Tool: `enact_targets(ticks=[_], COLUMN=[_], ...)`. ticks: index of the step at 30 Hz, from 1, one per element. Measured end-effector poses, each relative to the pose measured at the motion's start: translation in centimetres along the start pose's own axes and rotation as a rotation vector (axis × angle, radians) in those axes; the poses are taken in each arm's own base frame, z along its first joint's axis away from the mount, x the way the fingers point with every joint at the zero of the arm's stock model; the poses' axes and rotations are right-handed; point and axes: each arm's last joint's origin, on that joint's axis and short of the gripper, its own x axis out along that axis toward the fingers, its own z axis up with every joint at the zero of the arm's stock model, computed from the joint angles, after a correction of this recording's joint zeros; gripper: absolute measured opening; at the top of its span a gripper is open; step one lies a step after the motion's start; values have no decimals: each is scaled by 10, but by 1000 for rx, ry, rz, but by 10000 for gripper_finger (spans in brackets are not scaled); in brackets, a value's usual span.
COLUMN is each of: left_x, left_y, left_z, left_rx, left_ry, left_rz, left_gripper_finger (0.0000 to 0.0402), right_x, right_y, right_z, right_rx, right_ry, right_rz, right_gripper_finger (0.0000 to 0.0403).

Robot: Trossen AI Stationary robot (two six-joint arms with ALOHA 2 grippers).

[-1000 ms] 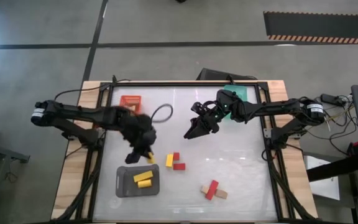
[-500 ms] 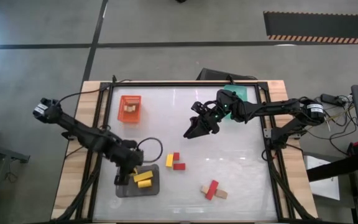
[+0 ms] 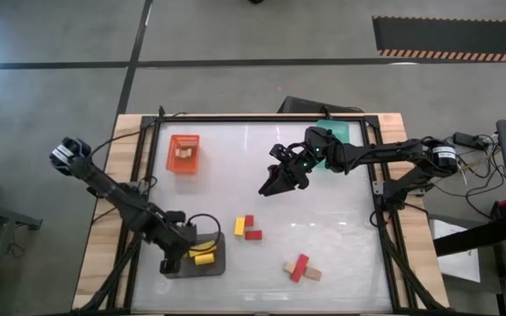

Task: Sort & place blocks by color
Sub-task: Put the yellow block into the black bin, then put the red block into the green bin

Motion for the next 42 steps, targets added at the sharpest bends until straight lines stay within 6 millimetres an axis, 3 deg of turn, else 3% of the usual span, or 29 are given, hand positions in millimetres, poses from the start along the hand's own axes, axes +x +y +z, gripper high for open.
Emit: enact_targets(ticks=[12,25,34,42], left_x=[15,15,-5,-34], left_y=[6,6,-1,-7], left_z=[-5,-6,0,6], left_rx=[-2,-2,1,5], left_ry=[52,54,-3,-93], left_rz=[45,45,-22,-106], left_gripper_finger=[56,103,105,105], right_x=[0,0,3,10], right_y=[0,-1,0,-10], right_z=[0,0,-3,-17], right_rx=[0,54,216,324], right_ry=[0,2,9,27], right_rz=[0,-2,-4,-140], right_gripper_finger=[216,217,215,215])
